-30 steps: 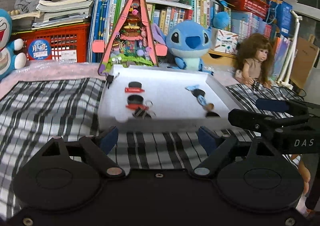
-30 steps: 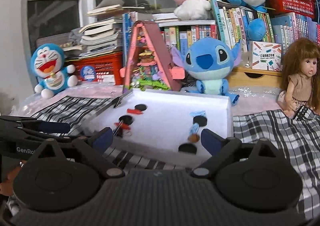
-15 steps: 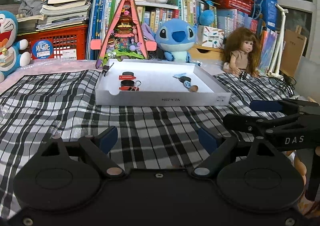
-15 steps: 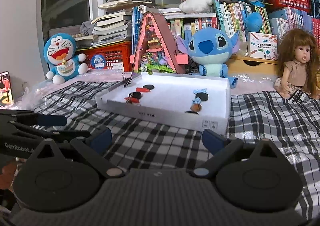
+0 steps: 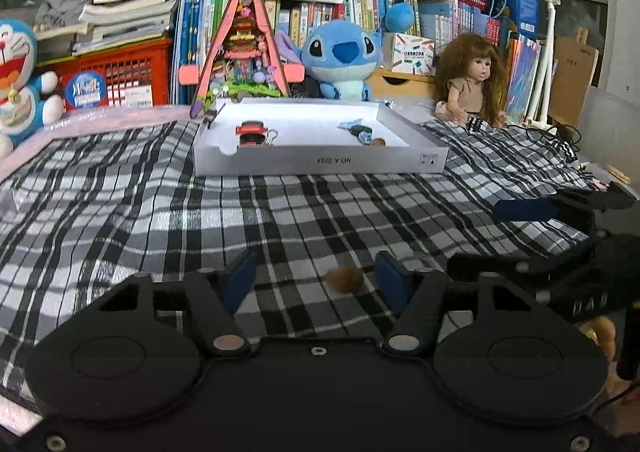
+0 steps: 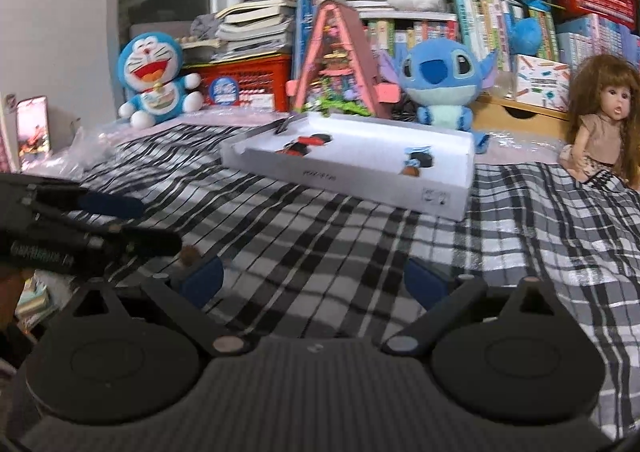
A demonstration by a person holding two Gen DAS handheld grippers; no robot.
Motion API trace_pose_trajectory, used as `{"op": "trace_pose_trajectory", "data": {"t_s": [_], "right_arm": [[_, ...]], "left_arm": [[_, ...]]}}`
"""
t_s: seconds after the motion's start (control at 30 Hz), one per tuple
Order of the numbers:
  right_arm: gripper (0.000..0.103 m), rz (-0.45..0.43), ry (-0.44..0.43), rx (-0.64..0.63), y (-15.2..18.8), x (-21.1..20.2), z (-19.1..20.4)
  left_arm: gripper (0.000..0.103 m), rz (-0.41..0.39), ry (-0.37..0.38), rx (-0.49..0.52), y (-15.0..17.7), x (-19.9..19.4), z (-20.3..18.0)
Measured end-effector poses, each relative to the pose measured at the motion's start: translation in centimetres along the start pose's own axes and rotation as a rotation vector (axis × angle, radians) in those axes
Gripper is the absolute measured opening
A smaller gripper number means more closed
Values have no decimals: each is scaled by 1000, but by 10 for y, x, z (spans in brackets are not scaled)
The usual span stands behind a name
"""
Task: Organize rigid objects
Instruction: 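Withdraw both grippers from the tray and lower them toward the cloth, then grasp the brown nut with the left gripper while the right grasps the clear lid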
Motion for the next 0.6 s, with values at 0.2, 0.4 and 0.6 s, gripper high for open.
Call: {"op": "trace_pose_trajectory", "data": {"t_s": [0.2, 0.4, 0.6], "right_arm": [[96, 27, -54, -73, 7, 9, 24], [83, 40, -86, -120, 6, 21, 44], [46, 67, -88, -84, 4, 27, 43]], "left_arm": [[54, 16, 2, -2, 4, 3, 2], [52, 9, -3, -7, 6, 3, 1], [52, 15, -6, -23, 5, 5, 3]]}}
Point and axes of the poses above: each gripper's, at about its wrist camera, not at the fingertips, and x roughly the way its jaws point, z to its left, y to its underside, the point moved 1 cm from there along x, roughly the way its jaws point, and after that the axes turned 6 degrees about -y, right-handed, at the moved point
